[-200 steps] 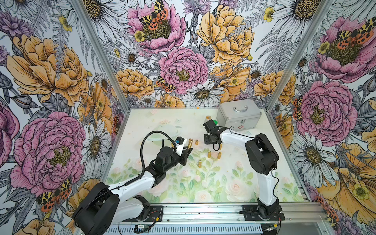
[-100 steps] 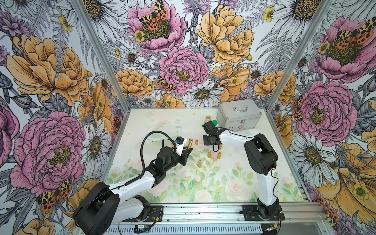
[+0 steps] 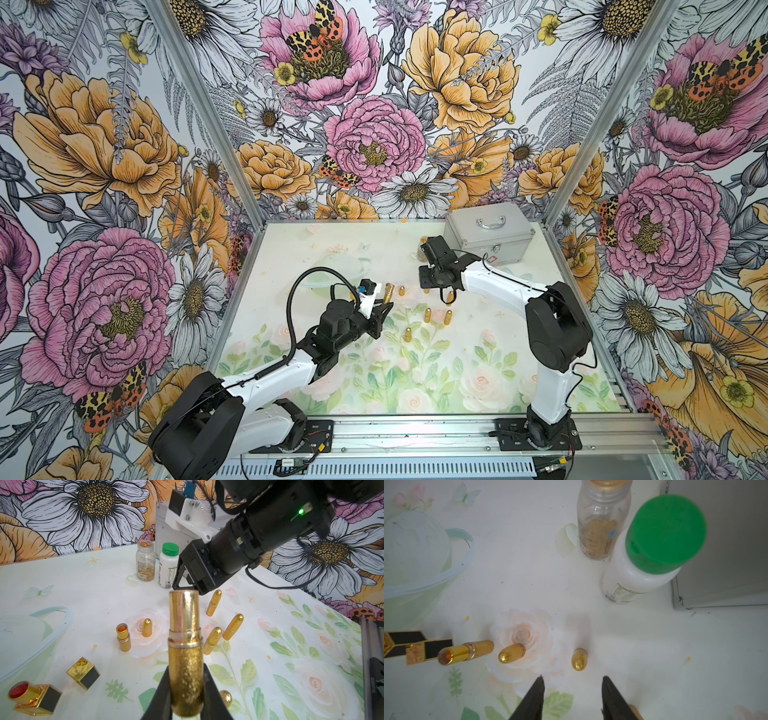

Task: Open the lipstick cap
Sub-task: Place the cover at the center of the board, then place the lipstick at the center of the board.

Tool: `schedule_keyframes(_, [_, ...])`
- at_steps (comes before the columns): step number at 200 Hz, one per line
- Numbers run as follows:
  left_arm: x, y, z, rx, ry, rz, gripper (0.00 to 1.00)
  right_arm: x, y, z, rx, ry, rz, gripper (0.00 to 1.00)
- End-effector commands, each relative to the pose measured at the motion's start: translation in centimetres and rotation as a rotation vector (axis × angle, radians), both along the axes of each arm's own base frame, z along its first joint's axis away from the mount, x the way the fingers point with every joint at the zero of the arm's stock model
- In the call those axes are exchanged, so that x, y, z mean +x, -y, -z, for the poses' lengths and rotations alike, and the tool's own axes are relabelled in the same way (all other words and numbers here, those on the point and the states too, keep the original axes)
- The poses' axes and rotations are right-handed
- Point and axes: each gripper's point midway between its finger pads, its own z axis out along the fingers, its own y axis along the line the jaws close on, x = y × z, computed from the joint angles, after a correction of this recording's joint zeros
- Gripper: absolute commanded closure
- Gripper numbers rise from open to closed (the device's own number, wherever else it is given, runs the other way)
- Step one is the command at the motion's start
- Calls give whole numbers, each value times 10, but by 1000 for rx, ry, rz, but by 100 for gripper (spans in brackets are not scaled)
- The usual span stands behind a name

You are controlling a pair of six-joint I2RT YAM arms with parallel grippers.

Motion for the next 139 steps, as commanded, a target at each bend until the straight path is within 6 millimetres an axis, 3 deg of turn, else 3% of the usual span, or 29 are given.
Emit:
schedule_keyframes(1, [5, 2, -23, -21, 58, -9, 100, -24, -11, -36, 96, -25, -97, 52])
schedule_keyframes(42, [8, 7, -27, -4, 66, 4, 100, -72, -38, -92, 333, -58, -276, 49])
schedule_keyframes(78, [11, 12, -34, 9, 83, 14, 100, -110, -59, -122, 468, -92, -403, 46])
schedule_keyframes(100, [11, 15, -37, 14, 93, 22, 100, -125, -74, -130, 506, -115, -457, 43])
schedule_keyframes(139, [10, 19, -42, 21, 107, 28, 100, -129, -93, -129, 519, -132, -476, 41])
